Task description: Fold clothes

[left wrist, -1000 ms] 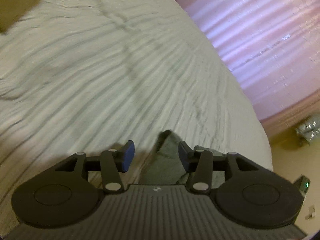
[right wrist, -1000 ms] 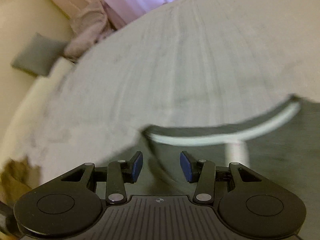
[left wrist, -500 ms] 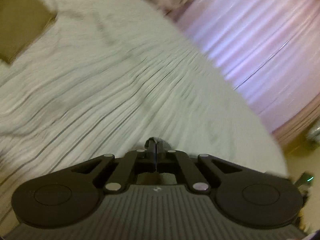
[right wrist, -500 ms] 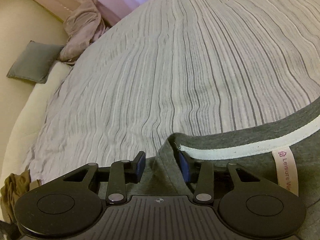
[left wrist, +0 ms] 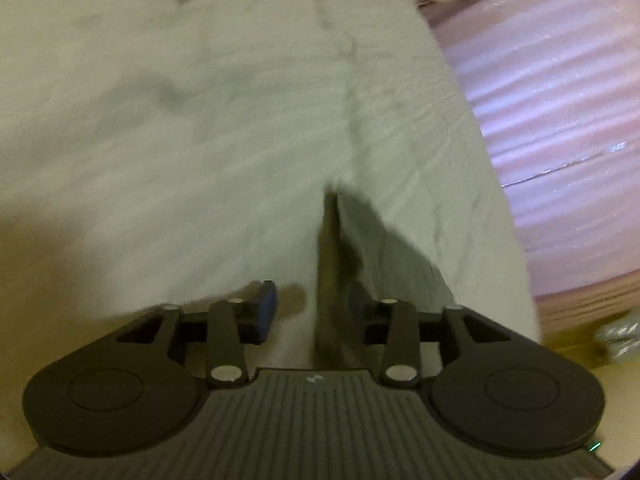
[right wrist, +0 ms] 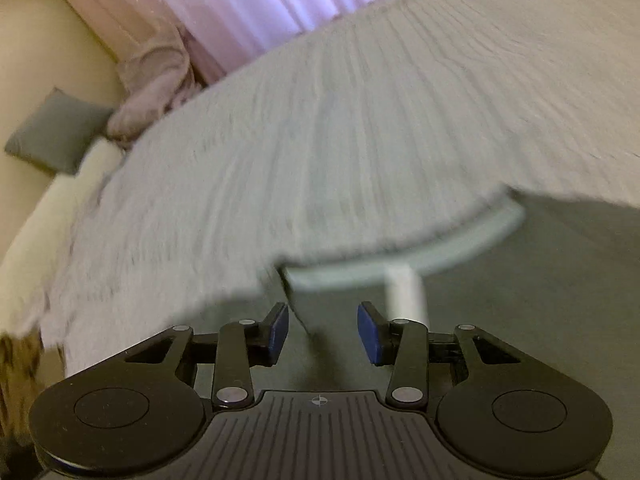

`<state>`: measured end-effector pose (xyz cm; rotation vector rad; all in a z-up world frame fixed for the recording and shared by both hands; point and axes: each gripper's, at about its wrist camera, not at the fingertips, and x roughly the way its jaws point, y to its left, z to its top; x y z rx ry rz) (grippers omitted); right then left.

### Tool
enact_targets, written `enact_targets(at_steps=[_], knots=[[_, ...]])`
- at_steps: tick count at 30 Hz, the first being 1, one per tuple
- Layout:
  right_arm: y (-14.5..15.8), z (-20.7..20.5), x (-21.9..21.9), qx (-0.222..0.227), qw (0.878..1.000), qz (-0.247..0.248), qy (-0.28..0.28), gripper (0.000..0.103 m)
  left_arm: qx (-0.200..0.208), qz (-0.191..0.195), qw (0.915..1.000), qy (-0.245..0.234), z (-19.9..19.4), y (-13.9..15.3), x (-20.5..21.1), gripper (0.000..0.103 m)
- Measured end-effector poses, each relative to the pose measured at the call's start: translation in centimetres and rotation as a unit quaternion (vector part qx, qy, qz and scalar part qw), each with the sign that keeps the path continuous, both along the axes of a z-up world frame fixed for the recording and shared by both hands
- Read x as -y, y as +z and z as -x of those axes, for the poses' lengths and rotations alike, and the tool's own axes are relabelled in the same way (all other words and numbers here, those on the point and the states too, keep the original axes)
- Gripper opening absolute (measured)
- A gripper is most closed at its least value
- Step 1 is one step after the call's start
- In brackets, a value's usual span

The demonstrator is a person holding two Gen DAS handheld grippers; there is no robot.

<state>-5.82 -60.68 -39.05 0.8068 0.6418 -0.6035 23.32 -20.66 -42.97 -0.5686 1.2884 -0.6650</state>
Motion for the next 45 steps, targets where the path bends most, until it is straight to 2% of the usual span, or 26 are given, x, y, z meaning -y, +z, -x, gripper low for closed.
enact_targets(at_steps=[2, 4, 5, 6, 7, 8, 9, 11, 12, 14, 16, 18, 19, 20, 24, 25, 26, 28, 31, 34, 36, 37, 42, 45], knots=[[-0.6, 3.0, -1.6, -0.023, 1.000, -0.012, -0.015, 0.042, -0.029, 0.024, 0.9992, 0.010, 1.1, -0.7, -0.2, 0.038], [-1.2, 6.1, -3.2, -0.047, 0.998, -0.026, -0.031, 0.042, -0.035, 0.036, 0.9984, 0.025, 1.1, -1.2, 0.7, 0.038], [-1.4, 7.3, -3.8, -0.054, 0.997, -0.033, -0.041, 0.042, -0.033, 0.043, 0.9982, 0.024, 1.1, -1.3, 0.9, 0.031], [-1.6, 8.5, -4.3, -0.059, 0.996, -0.041, -0.051, 0.042, -0.019, 0.038, 0.9990, 0.010, 1.1, -1.3, 1.3, 0.020], [-1.8, 9.6, -4.8, -0.064, 0.995, -0.048, -0.062, 0.042, 0.016, 0.003, 0.9996, -0.023, 1.4, -1.0, 2.1, 0.002], [-2.0, 10.8, -5.3, -0.069, 0.993, -0.055, -0.072, 0.042, 0.057, -0.044, 0.9957, -0.059, 1.7, -0.7, 2.7, 0.000], [-2.1, 11.8, -5.8, -0.075, 0.992, -0.058, -0.082, 0.042, 0.090, -0.072, 0.9895, -0.086, 2.3, -0.4, 2.7, 0.001], [-2.2, 13.5, -6.4, -0.084, 0.990, -0.059, -0.098, 0.042, 0.142, -0.102, 0.9758, -0.132, 3.2, 0.2, 2.8, 0.003], [-2.2, 14.3, -6.7, -0.089, 0.989, -0.061, -0.105, 0.042, 0.171, -0.119, 0.9665, -0.150, 3.6, 0.6, 3.0, 0.004], [-1.5, 15.7, -7.2, -0.096, 0.987, -0.055, -0.114, 0.042, 0.242, -0.178, 0.9391, -0.167, 4.6, 1.4, 3.7, 0.001], [-0.7, 17.0, -7.6, -0.102, 0.986, -0.048, -0.122, 0.042, 0.270, -0.209, 0.9235, -0.175, 5.0, 2.2, 3.5, 0.001], [0.3, 19.1, -8.8, -0.107, 0.984, -0.043, -0.134, 0.042, 0.243, -0.182, 0.9367, -0.174, 5.1, 3.2, 2.2, 0.002], [0.8, 20.2, -9.4, -0.109, 0.983, -0.041, -0.140, 0.043, 0.218, -0.163, 0.9460, -0.177, 5.4, 3.5, 1.1, 0.003], [1.2, 21.6, -10.3, -0.112, 0.982, -0.043, -0.147, 0.043, 0.195, -0.150, 0.9516, -0.184, 6.1, 3.8, -0.1, 0.004], [1.9, 28.3, -14.5, -0.140, 0.970, -0.068, -0.187, 0.043, 0.113, -0.110, 0.9642, -0.214, 8.7, 3.9, -4.9, 0.012], [1.9, 30.1, -15.8, -0.141, 0.967, -0.076, -0.200, 0.044, 0.096, -0.106, 0.9655, -0.217, 9.3, 3.9, -6.0, 0.017], [2.1, 31.8, -16.9, -0.142, 0.964, -0.085, -0.210, 0.058, 0.085, -0.105, 0.9664, -0.219, 10.0, 4.0, -7.2, 0.019], [2.2, 34.6, -18.8, -0.144, 0.958, -0.101, -0.225, 0.075, 0.062, -0.104, 0.9675, -0.222, 11.5, 4.2, -9.8, 0.024], [2.4, 37.3, -20.8, -0.146, 0.958, -0.110, -0.220, 0.075, 0.040, -0.106, 0.9668, -0.229, 13.4, 4.0, -12.6, 0.030], [1.6, 39.4, -21.1, -0.126, 0.960, -0.124, -0.215, 0.075, 0.037, -0.115, 0.9650, -0.233, 15.2, 3.6, -14.6, 0.035], [1.0, 40.8, -21.2, -0.111, 0.962, -0.134, -0.212, 0.075, 0.034, -0.111, 0.9682, -0.222, 16.5, 3.5, -15.9, 0.040], [0.7, 41.5, -21.3, -0.103, 0.962, -0.138, -0.211, 0.075, 0.030, -0.108, 0.9696, -0.217, 17.2, 3.2, -16.6, 0.045], [-0.9, 44.5, -21.6, -0.030, 0.975, -0.150, -0.162, 0.075, 0.042, -0.088, 0.9758, -0.196, 19.8, 2.0, -18.7, 0.046], [-1.1, 45.8, -21.8, 0.010, 0.979, -0.157, -0.133, 0.075, 0.046, -0.069, 0.9809, -0.176, 20.7, 1.8, -19.5, 0.046]])
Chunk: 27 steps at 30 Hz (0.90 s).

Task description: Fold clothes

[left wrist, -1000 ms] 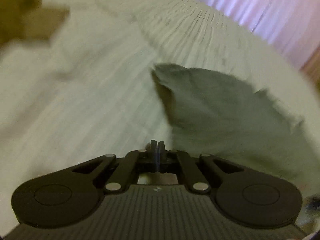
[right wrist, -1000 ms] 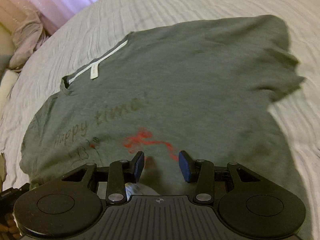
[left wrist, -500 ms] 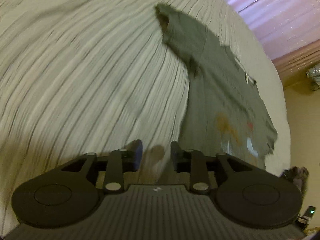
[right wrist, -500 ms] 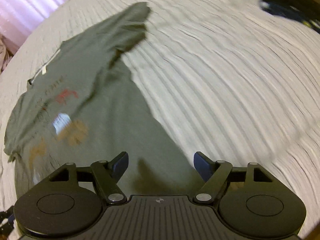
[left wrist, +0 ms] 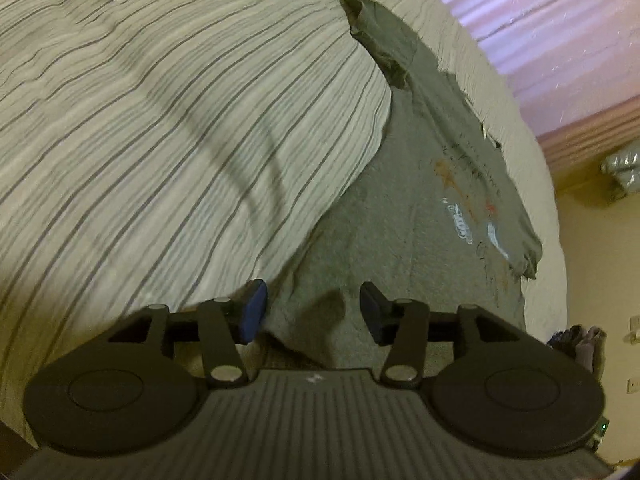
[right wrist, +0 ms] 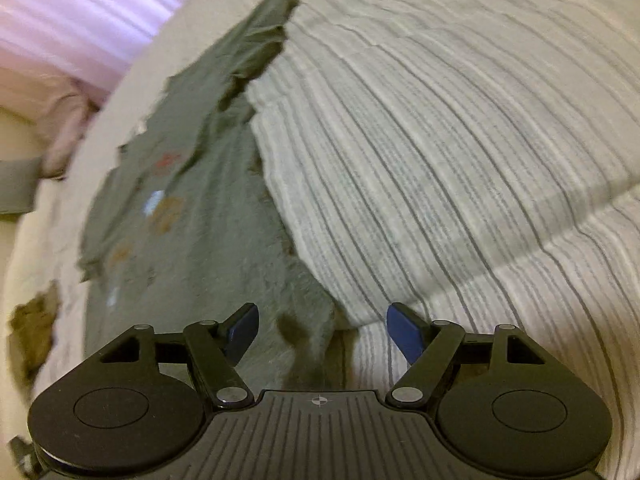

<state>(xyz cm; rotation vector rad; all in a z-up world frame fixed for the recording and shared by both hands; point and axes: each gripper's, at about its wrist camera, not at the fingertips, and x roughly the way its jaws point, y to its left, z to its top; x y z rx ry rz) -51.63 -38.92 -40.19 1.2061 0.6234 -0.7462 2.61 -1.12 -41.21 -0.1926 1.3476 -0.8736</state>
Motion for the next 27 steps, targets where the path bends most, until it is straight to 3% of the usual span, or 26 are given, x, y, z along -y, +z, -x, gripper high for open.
enact_targets(at_steps=[3, 6, 7, 8, 10, 19, 27], knots=[[-0.2, 0.5, 0.0, 0.028, 0.999, -0.002, 0.024, 0.075, -0.002, 0.015, 0.9999, 0.008, 0.6, -0.5, 0.0, 0.045], [-1.0, 0.2, 0.3, 0.047, 0.998, -0.009, 0.043, 0.061, 0.007, 0.011, 0.9998, -0.012, 0.8, -0.9, 0.9, 0.038], [-1.4, 0.0, 0.3, 0.054, 0.997, -0.016, 0.047, 0.053, 0.011, 0.008, 0.9997, -0.020, 0.8, -1.0, 1.1, 0.024], [-1.7, -0.2, 0.4, 0.060, 0.997, -0.024, 0.051, 0.032, 0.011, 0.005, 0.9996, -0.025, 0.7, -1.0, 1.1, 0.005], [-2.0, -0.4, 0.3, 0.059, 0.996, -0.037, 0.051, 0.003, 0.010, 0.008, 0.9995, -0.028, 0.6, -0.6, 1.0, 0.004], [2.5, 2.5, -2.0, 0.105, 0.994, -0.032, 0.005, 0.002, 0.041, 0.085, 0.9952, -0.026, 2.2, 6.2, -1.6, 0.003], [1.1, 4.3, -4.4, 0.049, 0.997, -0.051, -0.003, 0.002, 0.050, 0.023, 0.9971, -0.052, 3.6, 4.0, -4.1, 0.003]])
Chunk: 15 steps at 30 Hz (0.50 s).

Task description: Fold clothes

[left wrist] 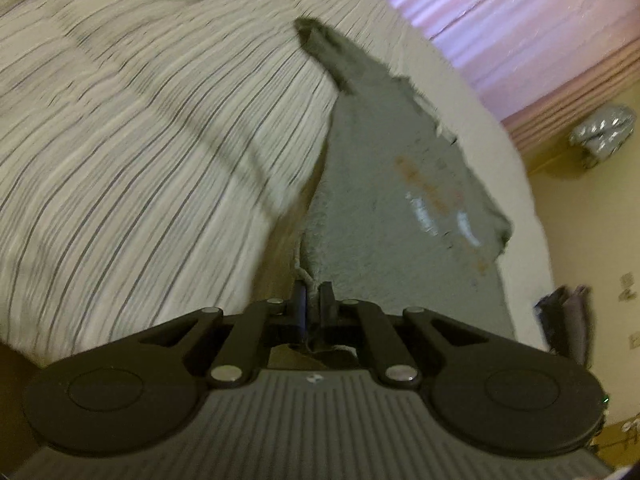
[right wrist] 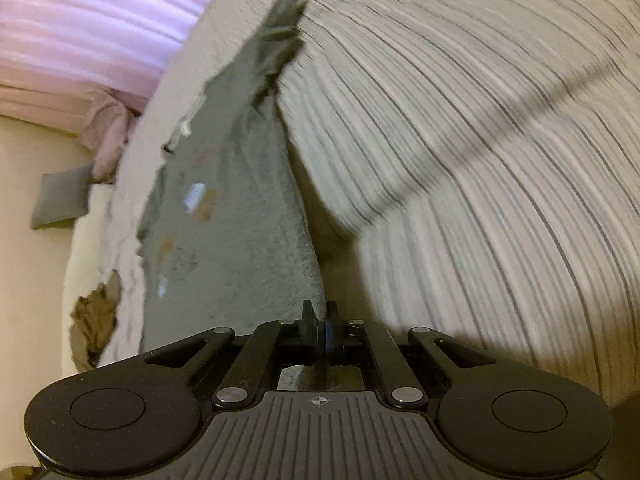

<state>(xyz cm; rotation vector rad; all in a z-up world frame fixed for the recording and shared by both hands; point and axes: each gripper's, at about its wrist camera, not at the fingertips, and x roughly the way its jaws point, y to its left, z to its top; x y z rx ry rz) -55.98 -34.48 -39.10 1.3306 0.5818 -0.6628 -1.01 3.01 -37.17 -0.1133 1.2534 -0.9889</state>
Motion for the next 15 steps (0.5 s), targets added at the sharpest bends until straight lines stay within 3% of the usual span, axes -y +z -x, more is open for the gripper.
enact_targets(at_steps=[5, 8, 13, 15], knots=[[-0.9, -0.3, -1.3, -0.041, 0.999, 0.025, 0.001, 0.002, 0.026, -0.055, 0.9981, -0.009, 1.3, -3.0, 0.1, 0.008], [0.0, -1.5, -1.7, -0.086, 0.995, 0.053, 0.024, 0.002, 0.044, -0.079, 0.9959, -0.008, 1.6, -3.1, 0.6, 0.012], [4.2, -3.0, -2.3, -0.203, 0.967, 0.143, 0.048, 0.003, 0.100, -0.126, 0.9852, 0.058, 0.8, 0.1, -0.6, 0.013], [5.8, -3.9, -2.9, -0.218, 0.955, 0.194, 0.047, 0.003, 0.121, -0.113, 0.9846, 0.057, 1.6, 1.8, -0.2, 0.012]])
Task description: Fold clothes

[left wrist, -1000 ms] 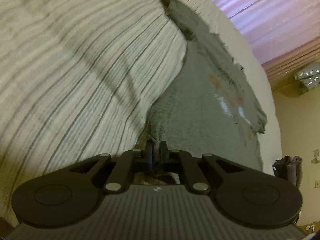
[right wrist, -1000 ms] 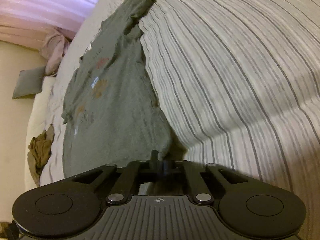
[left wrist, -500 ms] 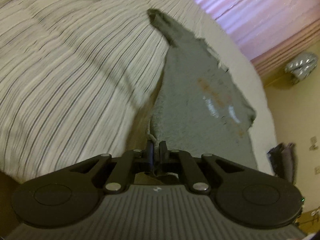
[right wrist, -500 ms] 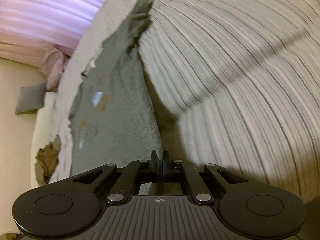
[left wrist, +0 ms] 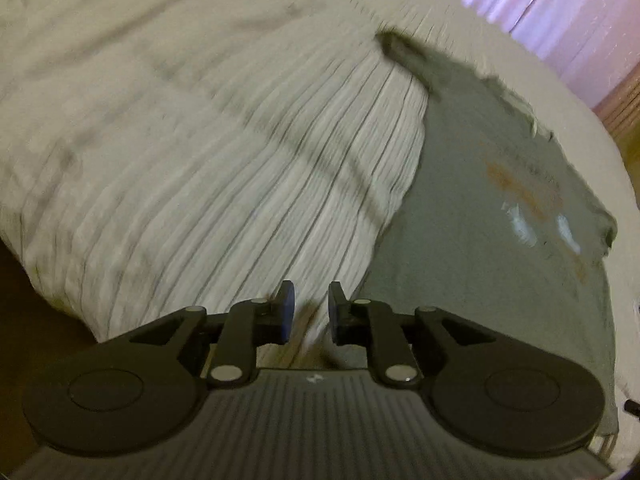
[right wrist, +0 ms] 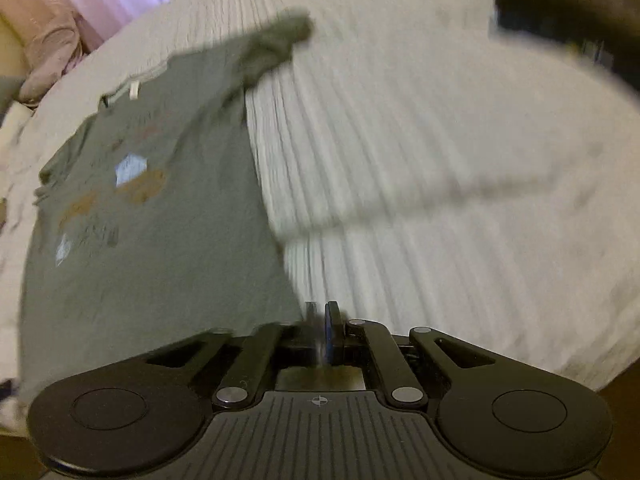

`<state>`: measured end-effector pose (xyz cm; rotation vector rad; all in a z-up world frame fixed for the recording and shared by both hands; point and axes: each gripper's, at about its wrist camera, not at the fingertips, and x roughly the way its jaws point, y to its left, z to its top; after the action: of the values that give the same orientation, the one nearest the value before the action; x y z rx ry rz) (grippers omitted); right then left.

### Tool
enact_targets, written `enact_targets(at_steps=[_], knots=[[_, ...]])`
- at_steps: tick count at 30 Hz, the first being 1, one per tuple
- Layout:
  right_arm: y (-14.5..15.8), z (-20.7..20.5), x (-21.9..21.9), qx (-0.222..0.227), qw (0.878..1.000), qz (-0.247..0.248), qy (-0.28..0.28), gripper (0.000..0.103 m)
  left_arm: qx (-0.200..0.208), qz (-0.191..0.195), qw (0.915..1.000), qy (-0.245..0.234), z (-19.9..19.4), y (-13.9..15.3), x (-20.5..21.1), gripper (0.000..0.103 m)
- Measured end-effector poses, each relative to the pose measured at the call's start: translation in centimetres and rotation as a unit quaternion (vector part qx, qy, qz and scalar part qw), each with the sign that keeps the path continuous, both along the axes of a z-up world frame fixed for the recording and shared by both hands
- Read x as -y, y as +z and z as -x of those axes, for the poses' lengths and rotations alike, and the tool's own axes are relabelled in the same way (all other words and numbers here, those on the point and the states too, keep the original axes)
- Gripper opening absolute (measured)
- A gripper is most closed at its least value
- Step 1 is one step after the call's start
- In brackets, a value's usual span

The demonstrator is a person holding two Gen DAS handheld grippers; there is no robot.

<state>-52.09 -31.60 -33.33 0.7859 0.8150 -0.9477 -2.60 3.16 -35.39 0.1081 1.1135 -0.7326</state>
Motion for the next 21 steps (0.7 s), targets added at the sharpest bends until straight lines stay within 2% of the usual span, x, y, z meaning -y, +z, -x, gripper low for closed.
enact_targets(at_steps=[4, 7, 10, 13, 15, 18, 19, 20, 21], knots=[[-0.9, -3.1, -0.7, 0.003, 0.998, 0.014, 0.055, 0.003, 0.007, 0.020, 0.9969, -0.075, 3.2, 1.1, 3.2, 0.013], [-3.5, -3.9, -1.5, -0.017, 0.997, -0.013, 0.072, 0.003, -0.007, -0.003, 0.9932, -0.116, 5.7, -0.6, 5.2, 0.013], [-3.8, -2.7, -2.9, -0.035, 0.996, -0.017, 0.080, 0.003, -0.030, -0.061, 0.9919, -0.107, 6.8, -2.7, 4.4, 0.013], [-2.7, -0.8, -2.7, -0.031, 0.996, -0.044, 0.071, 0.003, -0.054, -0.085, 0.9918, -0.079, 7.0, -2.2, 2.9, 0.012], [-1.6, 0.0, -2.0, -0.017, 0.997, -0.058, 0.053, 0.003, -0.054, -0.101, 0.9908, -0.072, 6.9, -1.1, 2.9, 0.012], [0.1, 0.6, 0.7, 0.040, 0.997, -0.063, -0.007, 0.006, -0.049, -0.084, 0.9917, -0.085, 6.2, 1.1, 5.0, 0.012], [0.2, 0.6, 1.8, 0.064, 0.995, -0.067, -0.033, 0.029, -0.041, -0.073, 0.9916, -0.098, 6.1, 1.7, 6.5, 0.012], [0.2, 0.5, 2.9, 0.091, 0.991, -0.070, -0.062, 0.070, -0.036, -0.061, 0.9910, -0.113, 5.9, 2.1, 8.0, 0.012], [0.1, 0.6, 4.1, 0.120, 0.986, -0.072, -0.093, 0.074, -0.031, -0.049, 0.9900, -0.128, 5.6, 2.5, 9.6, 0.012]])
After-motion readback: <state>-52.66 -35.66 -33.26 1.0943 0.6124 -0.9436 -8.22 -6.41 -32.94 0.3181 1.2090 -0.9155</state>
